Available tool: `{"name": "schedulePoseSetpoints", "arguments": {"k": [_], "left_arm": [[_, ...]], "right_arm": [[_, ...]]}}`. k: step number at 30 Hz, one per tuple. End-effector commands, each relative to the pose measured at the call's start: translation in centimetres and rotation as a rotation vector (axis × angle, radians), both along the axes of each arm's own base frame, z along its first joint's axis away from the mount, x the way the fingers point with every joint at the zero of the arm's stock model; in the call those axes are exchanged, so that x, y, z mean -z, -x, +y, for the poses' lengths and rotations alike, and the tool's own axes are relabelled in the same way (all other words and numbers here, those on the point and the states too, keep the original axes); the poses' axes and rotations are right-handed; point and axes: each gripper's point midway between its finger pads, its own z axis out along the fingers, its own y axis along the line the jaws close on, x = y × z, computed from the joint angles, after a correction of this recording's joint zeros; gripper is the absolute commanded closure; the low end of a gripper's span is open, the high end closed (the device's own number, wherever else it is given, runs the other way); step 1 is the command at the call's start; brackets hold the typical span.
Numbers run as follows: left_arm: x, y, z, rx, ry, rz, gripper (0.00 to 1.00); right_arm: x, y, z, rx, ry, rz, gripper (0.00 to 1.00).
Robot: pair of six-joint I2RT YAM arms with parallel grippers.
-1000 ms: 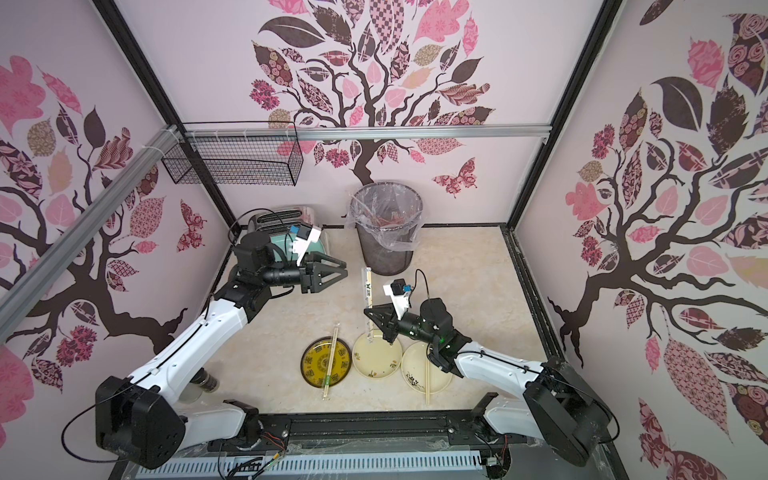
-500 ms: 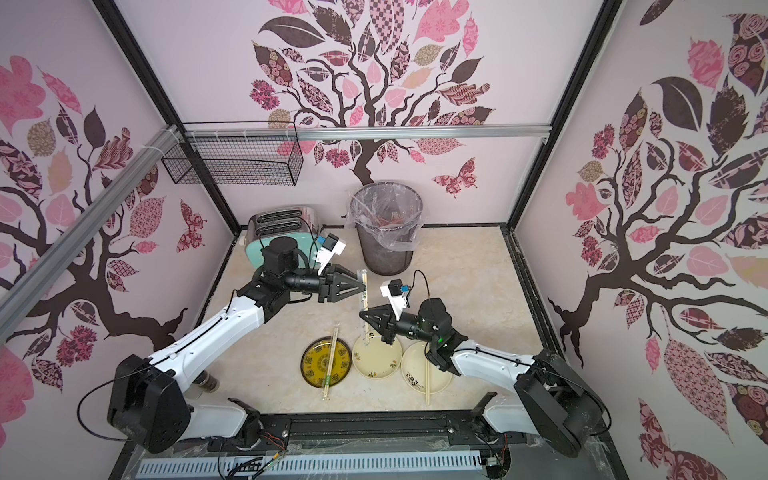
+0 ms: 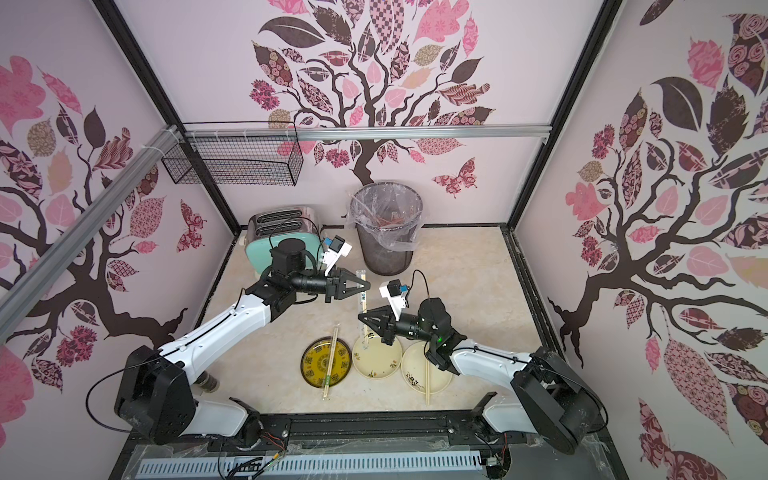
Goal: Remove the packaging of disposable chopsticks
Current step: Remove the packet bag from the disposable chopsticks.
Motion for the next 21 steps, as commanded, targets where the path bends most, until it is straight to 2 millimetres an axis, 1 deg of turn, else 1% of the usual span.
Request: {"name": "schedulePoseSetpoints", "arguments": {"k": [1, 3, 5, 7, 10, 13, 21], "left_arm": [[-0.5, -0.1, 0.3, -0.025, -0.012, -0.012, 1.00], [-1.0, -0.6, 1.3, -0.077, -0.022, -0.051, 1.00], [-1.8, -1.3, 2.5, -0.125, -0.012, -0.071, 1.00], [-2.6, -1.8, 3.5, -0.152, 0.009, -0.080, 1.00], [-3.0, -1.8, 3.9, -0.143, 0.021, -0.086, 1.00], [-3.1, -1.5, 3.7, -0.119, 0.034, -0.080, 1.00], [-3.0, -1.4, 3.6, -0.105, 0.039, -0.074, 1.00]], "right_arm": [[-0.5, -0.4, 0.4, -0.006, 0.002, -0.017, 0.74], [-0.2, -0.3, 0.6, -0.026, 0.008, -0.006, 0.62], [0.1, -0.2, 1.1, -0.054, 0.014, 0.013, 0.58], [0.5, 0.0, 1.5, -0.089, 0.018, 0.037, 0.58], [0.9, 0.3, 2.1, -0.139, 0.014, 0.065, 0.61], [1.0, 0.5, 2.3, -0.159, 0.010, 0.077, 0.68], [1.1, 0.3, 2.2, -0.146, 0.012, 0.069, 0.98]]}}
